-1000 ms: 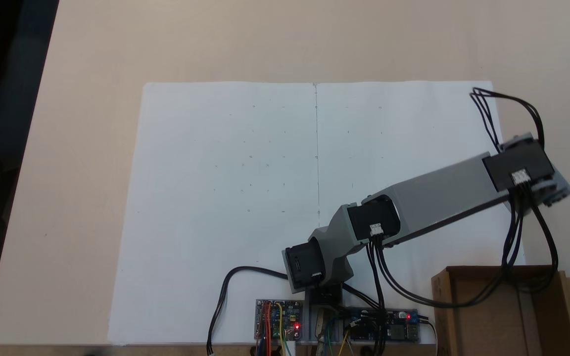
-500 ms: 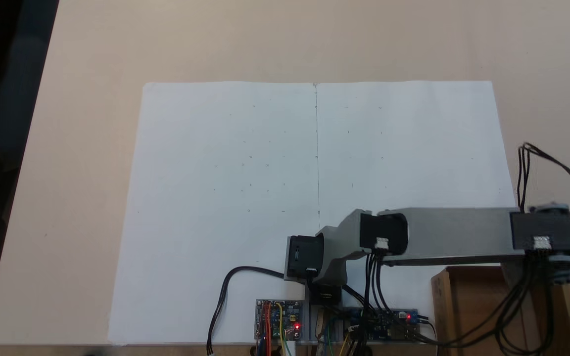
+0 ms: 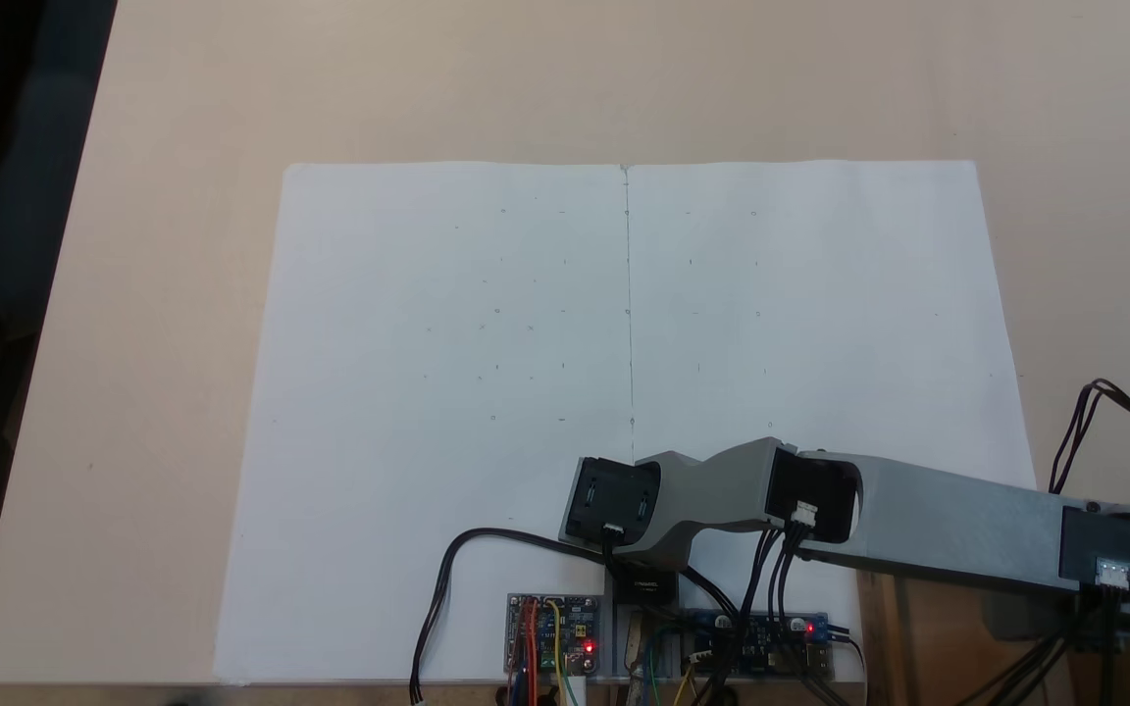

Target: Grasp a green dice and put it in the bin.

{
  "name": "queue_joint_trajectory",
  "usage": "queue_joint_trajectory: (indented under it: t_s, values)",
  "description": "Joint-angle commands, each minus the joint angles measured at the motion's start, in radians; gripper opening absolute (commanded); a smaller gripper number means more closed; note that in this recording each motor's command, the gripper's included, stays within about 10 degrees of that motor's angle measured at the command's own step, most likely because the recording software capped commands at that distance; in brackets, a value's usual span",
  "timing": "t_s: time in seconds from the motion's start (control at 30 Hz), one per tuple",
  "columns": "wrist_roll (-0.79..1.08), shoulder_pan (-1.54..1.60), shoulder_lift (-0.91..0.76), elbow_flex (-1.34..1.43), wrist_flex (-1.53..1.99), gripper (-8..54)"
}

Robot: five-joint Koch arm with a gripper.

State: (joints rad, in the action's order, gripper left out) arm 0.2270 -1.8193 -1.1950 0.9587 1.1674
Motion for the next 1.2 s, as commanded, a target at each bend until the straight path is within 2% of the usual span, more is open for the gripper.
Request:
queue_joint_trajectory:
  t_s: [0.0,0.13,0.2,0.33,0.6,0.7,0.77,0.97,1.17]
  values:
    - [0.069,-0.029,-0.023,0.009,0.038,11.9]
    - [0.069,-0.028,-0.023,0.02,0.031,11.9]
    - [0.067,-0.028,-0.023,0.038,0.034,32.2]
    - [0.061,-0.028,-0.023,0.038,0.008,43.4]
    - [0.037,0.061,-0.083,0.038,-0.11,43.4]
    - [-0.161,0.216,-0.229,0.038,-0.272,43.4]
    - [-0.225,0.31,-0.293,0.038,-0.319,43.4]
    - [-0.272,0.653,-0.43,0.044,-0.353,43.3]
    - [-0.275,0.994,-0.466,0.046,-0.428,43.3]
